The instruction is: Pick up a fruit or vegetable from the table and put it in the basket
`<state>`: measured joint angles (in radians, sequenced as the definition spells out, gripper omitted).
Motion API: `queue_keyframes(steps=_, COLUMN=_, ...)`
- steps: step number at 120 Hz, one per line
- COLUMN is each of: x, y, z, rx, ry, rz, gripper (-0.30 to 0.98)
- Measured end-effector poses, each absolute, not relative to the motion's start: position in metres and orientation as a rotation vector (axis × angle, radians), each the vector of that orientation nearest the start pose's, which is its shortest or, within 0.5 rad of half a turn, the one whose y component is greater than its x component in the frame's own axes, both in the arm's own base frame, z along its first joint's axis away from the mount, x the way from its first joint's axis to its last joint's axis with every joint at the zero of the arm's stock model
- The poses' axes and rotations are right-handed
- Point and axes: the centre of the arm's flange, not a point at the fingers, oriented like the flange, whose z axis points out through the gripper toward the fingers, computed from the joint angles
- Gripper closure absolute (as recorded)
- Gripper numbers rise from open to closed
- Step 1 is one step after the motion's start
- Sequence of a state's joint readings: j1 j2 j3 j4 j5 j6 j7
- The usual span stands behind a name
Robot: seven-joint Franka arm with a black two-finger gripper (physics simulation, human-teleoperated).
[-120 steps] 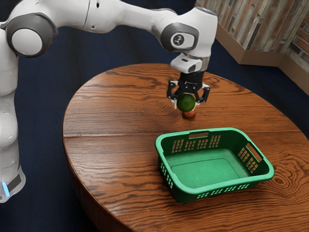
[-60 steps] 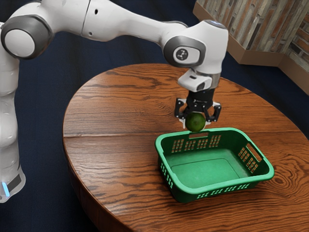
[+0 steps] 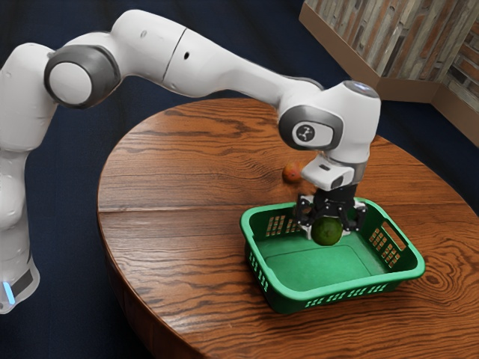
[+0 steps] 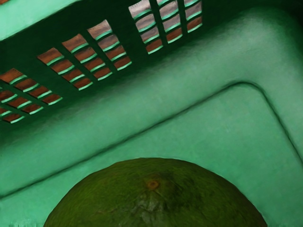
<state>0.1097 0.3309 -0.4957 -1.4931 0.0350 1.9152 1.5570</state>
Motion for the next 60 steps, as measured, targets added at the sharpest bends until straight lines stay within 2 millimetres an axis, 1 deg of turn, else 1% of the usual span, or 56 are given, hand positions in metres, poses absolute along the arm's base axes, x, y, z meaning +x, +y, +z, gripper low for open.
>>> queue_keyframes(steps=11, x=0.644, y=-0.204, z=0.501, rx=-1.827, ry=2.576, rz=-0.272, gripper=0.35)
queue_keyframes(steps=31, x=0.651, y=-0.201, z=0.495, rx=-1.84, ry=2.557, rz=-0.266, gripper=0.35)
queue_keyframes(steps=35, x=0.651, y=-0.201, z=0.493, rx=-1.843, ry=2.555, rz=-0.263, gripper=0.26)
queue_keyframes(steps=43, x=0.652, y=-0.2, z=0.491, rx=-1.853, ry=2.552, rz=-0.258, gripper=0.17)
queue_keyframes(steps=51, x=0.653, y=-0.199, z=0.49, rx=-1.862, ry=2.547, rz=-0.256, gripper=0.1)
queue_keyframes(steps=60, x=0.653, y=-0.199, z=0.49, rx=-1.87, ry=2.543, rz=-0.255, gripper=0.06)
